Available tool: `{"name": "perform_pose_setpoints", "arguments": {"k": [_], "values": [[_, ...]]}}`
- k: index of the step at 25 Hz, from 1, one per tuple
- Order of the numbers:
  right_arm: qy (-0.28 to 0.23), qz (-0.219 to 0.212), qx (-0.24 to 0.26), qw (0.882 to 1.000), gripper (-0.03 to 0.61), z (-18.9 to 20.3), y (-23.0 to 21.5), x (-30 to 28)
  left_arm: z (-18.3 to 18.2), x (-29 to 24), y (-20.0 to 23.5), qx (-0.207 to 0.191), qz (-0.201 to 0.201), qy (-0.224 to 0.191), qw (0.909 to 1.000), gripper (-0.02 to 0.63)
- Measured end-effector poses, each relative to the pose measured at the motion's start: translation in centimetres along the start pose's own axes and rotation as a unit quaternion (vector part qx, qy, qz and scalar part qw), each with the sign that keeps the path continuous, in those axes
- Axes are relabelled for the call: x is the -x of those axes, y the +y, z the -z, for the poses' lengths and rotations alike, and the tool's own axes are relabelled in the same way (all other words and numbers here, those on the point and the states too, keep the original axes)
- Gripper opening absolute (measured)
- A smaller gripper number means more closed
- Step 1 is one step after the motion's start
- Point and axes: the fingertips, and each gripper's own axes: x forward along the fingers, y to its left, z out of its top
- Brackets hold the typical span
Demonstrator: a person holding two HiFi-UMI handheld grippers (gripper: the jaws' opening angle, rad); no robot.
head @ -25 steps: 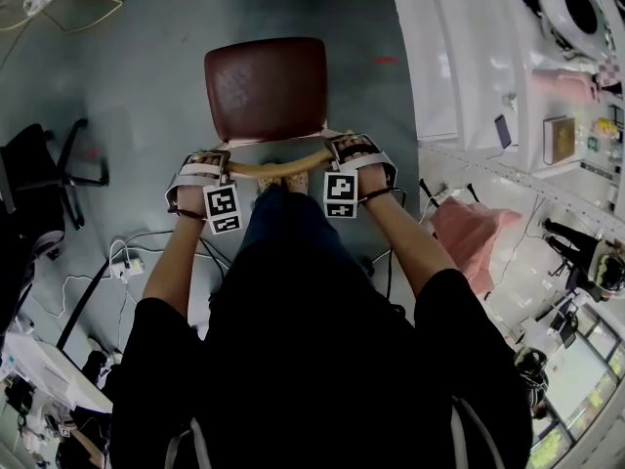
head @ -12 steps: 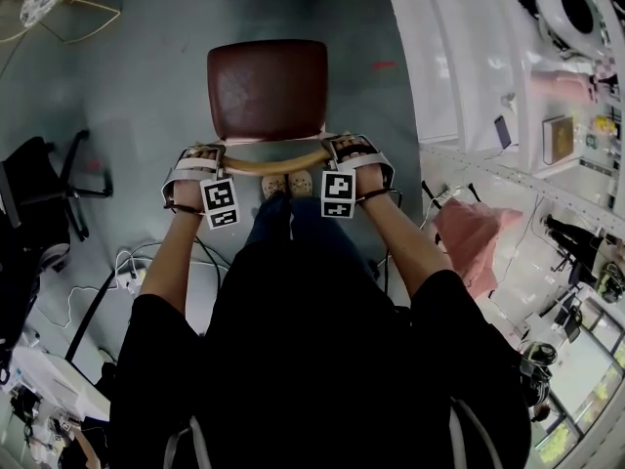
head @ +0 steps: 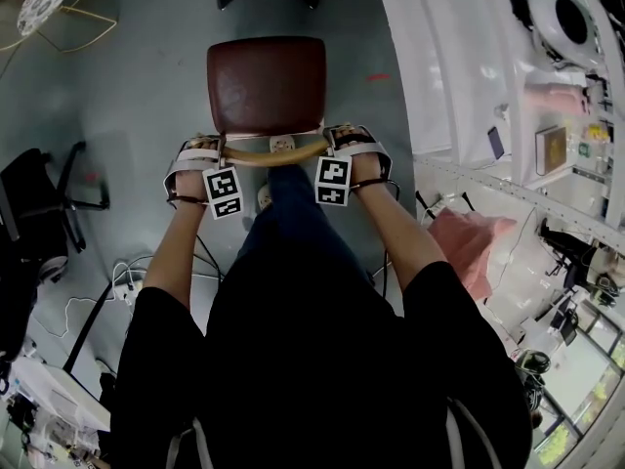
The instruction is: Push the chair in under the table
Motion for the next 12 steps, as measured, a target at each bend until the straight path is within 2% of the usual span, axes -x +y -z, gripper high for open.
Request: {"name": "perform_pose_setpoints", "arguments": {"k": [12], "values": [[-0.009, 0.005, -0.007, 1.000, 0.192, 1.7, -7.7, -2.0, 0.8, -2.5, 7.6, 0.014, 0.004, 0.014, 0.9998, 0.207]]}}
